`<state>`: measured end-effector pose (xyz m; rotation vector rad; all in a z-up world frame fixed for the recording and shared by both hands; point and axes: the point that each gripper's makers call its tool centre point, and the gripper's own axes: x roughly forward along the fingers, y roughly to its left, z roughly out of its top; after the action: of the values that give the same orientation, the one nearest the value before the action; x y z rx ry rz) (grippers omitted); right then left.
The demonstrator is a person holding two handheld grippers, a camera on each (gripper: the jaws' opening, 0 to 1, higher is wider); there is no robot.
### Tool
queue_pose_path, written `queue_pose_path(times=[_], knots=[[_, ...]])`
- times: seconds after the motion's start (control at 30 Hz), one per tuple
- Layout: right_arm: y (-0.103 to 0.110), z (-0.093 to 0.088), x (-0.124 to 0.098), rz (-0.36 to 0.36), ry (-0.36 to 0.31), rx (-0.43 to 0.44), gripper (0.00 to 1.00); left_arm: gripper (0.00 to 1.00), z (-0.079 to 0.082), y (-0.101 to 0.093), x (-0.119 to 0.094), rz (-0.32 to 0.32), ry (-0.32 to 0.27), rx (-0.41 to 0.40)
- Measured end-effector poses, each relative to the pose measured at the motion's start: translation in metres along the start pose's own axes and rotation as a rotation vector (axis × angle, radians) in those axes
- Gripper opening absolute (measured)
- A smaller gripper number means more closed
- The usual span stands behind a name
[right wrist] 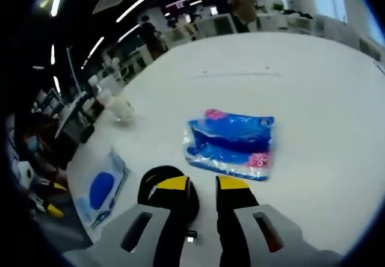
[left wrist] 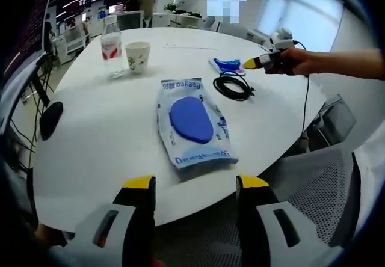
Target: Arrange the tabletop items into an orderly group along one side of the table until the central work area is clear of visible clutter.
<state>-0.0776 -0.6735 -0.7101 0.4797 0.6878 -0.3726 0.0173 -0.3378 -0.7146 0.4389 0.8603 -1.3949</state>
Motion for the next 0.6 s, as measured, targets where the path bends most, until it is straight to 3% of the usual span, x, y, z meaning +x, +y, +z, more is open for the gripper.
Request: queue_pose_path(times=[0.6], knots=[[0.066, -0.015, 0.018, 0.145, 0.09, -0.184, 0.16, 0.53, -0.004, -0.006, 0.009, -0.022, 0.0, 0.012]])
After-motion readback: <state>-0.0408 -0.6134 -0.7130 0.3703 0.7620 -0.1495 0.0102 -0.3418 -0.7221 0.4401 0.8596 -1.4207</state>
